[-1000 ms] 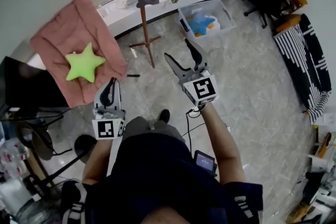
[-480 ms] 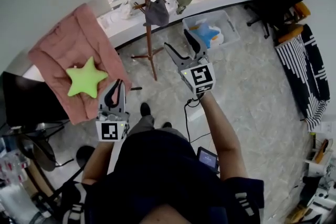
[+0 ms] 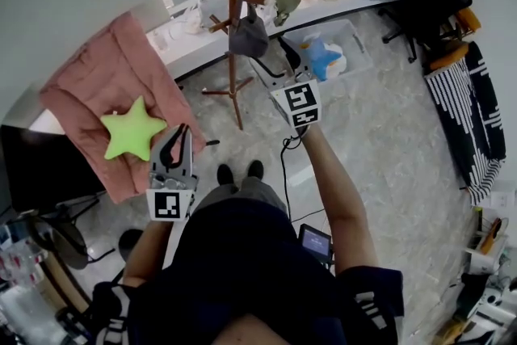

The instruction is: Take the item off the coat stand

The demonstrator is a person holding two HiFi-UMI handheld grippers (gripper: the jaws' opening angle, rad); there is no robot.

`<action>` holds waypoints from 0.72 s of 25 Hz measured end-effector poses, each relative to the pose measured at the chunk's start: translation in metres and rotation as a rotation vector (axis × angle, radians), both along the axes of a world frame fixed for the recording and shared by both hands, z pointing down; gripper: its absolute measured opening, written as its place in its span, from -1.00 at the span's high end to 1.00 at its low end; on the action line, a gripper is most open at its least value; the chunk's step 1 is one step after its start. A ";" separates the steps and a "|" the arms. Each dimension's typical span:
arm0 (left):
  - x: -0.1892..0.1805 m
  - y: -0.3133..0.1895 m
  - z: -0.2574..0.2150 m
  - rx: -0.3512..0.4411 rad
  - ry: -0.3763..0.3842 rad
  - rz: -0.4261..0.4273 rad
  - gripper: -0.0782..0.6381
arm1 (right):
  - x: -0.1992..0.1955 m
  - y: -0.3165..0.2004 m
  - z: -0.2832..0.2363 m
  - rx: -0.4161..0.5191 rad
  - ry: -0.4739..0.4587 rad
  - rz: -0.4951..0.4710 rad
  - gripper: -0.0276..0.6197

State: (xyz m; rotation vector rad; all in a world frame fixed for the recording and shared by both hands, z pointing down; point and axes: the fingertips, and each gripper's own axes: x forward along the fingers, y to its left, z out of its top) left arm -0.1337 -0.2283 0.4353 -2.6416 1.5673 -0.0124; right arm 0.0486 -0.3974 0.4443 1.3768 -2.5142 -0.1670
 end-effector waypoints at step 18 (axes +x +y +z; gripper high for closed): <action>0.003 -0.054 -0.001 -0.004 -0.030 -0.119 0.67 | -0.004 -0.085 0.067 -0.187 0.026 -0.101 0.10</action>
